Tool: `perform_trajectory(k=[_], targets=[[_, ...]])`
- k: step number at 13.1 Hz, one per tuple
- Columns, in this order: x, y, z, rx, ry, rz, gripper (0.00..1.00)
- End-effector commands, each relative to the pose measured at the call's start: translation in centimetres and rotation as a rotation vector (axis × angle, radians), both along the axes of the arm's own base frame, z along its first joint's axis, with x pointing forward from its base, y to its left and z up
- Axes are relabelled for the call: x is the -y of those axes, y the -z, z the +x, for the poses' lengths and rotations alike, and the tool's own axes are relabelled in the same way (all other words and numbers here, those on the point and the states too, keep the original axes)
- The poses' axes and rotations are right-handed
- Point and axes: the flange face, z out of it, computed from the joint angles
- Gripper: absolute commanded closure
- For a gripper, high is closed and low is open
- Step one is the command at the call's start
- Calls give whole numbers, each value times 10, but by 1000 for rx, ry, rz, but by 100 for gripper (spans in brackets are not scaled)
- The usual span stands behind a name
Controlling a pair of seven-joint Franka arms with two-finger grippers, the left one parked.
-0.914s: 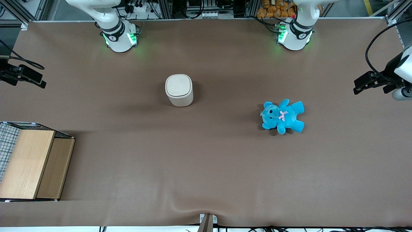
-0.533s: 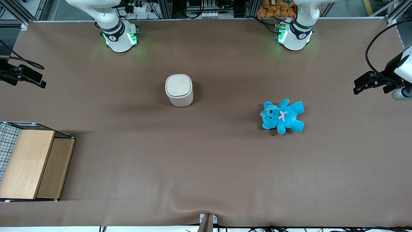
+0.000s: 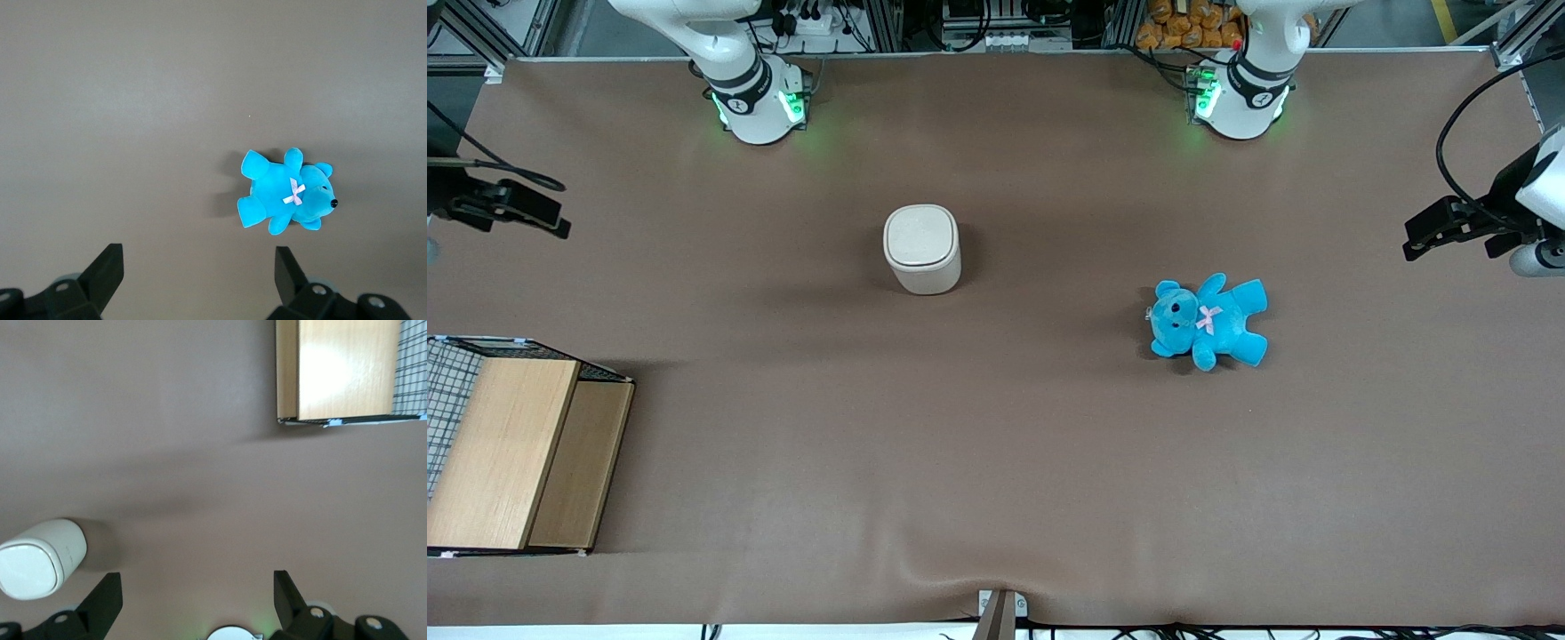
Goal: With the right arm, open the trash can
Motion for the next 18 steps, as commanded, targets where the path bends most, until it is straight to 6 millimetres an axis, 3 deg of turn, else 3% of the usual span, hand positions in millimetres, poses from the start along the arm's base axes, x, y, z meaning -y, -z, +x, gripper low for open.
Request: perform_trajectory(k=[1,2,6,10,12,14,15,18], targets=[[-17,6,-3,-26,-23,12,0],[-24,9,-3,-35,-36,15,0],[-46,16,-9,-67,-39,54,15],[-75,21,-13,-90,-3,35,66],[-100,35,-19,-118,27,17,78],[-112,42,-23,-139,19,40,95],[-114,46,-24,-150,23,64,100],[-133,52,-30,-141,-9,69,100]])
